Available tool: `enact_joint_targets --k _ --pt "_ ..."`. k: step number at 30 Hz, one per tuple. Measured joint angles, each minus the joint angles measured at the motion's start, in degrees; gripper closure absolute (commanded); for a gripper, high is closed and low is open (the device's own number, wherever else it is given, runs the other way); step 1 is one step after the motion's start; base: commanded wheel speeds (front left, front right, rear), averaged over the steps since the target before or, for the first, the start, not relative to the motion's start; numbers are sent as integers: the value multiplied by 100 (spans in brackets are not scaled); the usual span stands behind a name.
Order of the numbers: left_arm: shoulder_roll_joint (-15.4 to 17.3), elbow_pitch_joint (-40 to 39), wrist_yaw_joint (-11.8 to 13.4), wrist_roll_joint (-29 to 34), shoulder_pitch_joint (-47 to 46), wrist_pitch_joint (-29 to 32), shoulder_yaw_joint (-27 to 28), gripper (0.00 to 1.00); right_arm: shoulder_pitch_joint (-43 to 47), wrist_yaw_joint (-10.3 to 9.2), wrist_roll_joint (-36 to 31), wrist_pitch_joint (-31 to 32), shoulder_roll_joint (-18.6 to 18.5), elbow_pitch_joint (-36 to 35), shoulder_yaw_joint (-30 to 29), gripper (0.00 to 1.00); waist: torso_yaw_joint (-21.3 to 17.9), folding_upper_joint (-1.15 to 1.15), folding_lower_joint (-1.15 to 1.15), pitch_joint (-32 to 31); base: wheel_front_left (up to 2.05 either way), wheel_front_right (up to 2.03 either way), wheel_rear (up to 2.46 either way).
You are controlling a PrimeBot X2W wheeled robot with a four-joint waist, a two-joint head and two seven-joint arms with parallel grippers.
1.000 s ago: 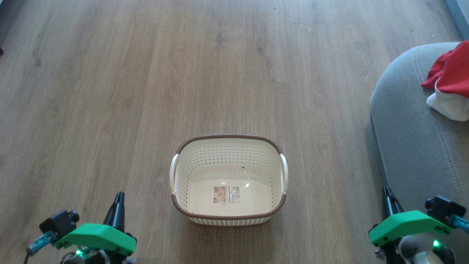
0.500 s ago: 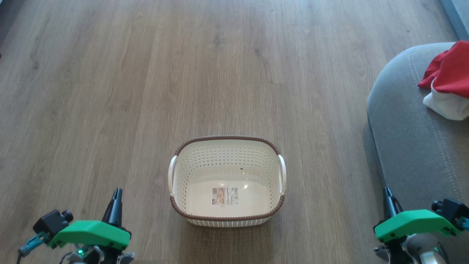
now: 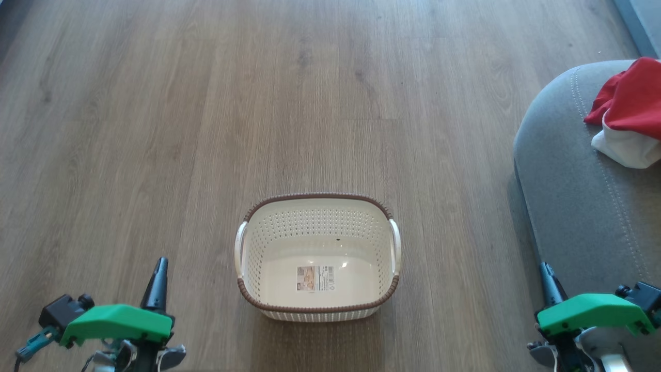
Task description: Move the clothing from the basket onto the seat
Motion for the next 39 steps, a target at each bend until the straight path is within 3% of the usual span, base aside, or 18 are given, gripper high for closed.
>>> enact_joint_targets --k 39 --pt "-156 -319 -3 -2059 -118 615 398 100 -125 0 2663 608 0 -168 -219 100 -136 0 0 -92 0 0 0"
